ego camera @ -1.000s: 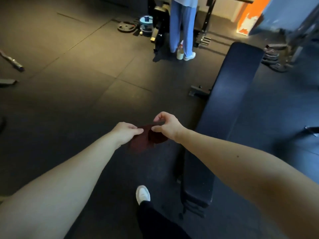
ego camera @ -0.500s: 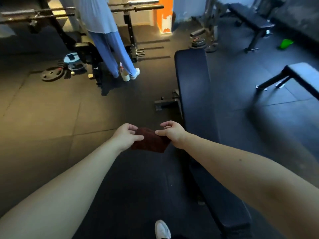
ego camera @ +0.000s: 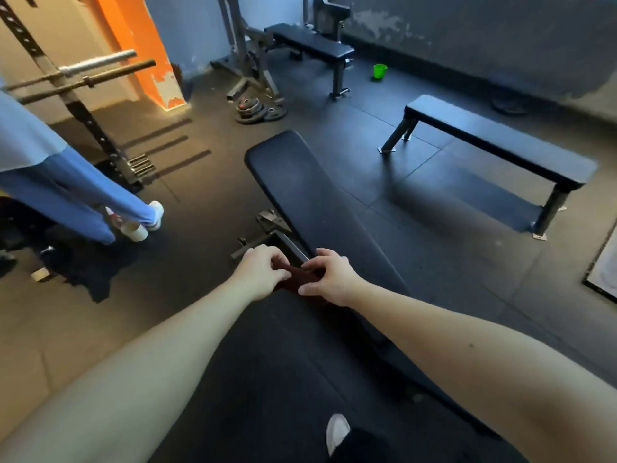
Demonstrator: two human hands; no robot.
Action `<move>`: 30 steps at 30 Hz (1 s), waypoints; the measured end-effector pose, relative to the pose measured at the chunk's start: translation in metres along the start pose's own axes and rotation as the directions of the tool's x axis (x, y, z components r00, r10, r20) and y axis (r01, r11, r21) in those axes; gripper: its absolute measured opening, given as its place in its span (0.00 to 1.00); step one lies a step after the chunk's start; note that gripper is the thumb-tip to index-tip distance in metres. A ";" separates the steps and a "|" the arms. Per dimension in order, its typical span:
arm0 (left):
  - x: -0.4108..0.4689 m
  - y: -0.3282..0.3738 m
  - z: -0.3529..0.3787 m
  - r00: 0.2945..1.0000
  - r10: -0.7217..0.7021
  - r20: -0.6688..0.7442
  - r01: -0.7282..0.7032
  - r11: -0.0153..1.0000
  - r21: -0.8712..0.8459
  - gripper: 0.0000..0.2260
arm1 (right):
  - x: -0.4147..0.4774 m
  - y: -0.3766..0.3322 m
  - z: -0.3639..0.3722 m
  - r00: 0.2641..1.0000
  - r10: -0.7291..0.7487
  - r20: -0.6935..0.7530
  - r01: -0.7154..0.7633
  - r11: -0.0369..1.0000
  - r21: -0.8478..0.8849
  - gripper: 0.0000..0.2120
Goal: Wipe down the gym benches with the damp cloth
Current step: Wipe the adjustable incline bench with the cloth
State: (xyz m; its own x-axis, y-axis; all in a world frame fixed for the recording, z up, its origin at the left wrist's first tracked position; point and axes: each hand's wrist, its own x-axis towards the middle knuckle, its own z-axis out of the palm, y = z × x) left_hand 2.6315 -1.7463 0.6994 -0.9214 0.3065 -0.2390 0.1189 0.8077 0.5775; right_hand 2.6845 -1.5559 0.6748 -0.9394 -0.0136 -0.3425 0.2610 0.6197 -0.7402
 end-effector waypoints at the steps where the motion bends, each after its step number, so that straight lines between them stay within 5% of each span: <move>1: 0.017 0.000 -0.003 0.999 0.028 0.026 -0.028 1.000 -0.003 0.06 | 0.012 0.000 0.000 1.000 0.003 -0.022 -0.004 1.000 -0.022 0.25; 5: 0.079 0.004 -0.013 0.992 0.093 0.080 -0.096 0.994 0.042 0.06 | 0.069 0.004 -0.004 0.995 0.021 -0.100 -0.017 0.999 0.039 0.18; 15: 0.248 0.004 -0.044 0.992 0.048 0.113 -0.054 0.998 0.044 0.09 | 0.233 -0.011 -0.046 0.999 -0.036 -0.030 0.037 0.998 0.043 0.09; 20: 0.304 -0.004 -0.057 0.999 0.014 0.049 -0.014 1.000 -0.007 0.15 | 0.292 -0.019 -0.055 0.999 0.031 -0.017 -0.029 0.990 0.138 0.11; 25: 0.358 -0.020 -0.070 0.998 0.032 0.047 -0.032 0.999 -0.001 0.15 | 0.345 -0.028 -0.052 0.995 0.035 -0.091 -0.036 0.999 -0.007 0.15; 30: 0.414 -0.053 -0.085 0.999 0.008 0.042 -0.007 1.000 -0.018 0.12 | 0.386 -0.040 -0.045 0.967 0.150 -0.204 -0.086 0.952 0.293 0.11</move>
State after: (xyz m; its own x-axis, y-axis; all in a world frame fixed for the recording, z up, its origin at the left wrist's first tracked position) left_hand 2.2126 -1.7056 0.6362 -0.9041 0.3336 -0.2671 0.1185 0.7963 0.5932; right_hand 2.3013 -1.5506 0.5981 -0.9150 0.2397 -0.3245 0.3944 0.3615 -0.8448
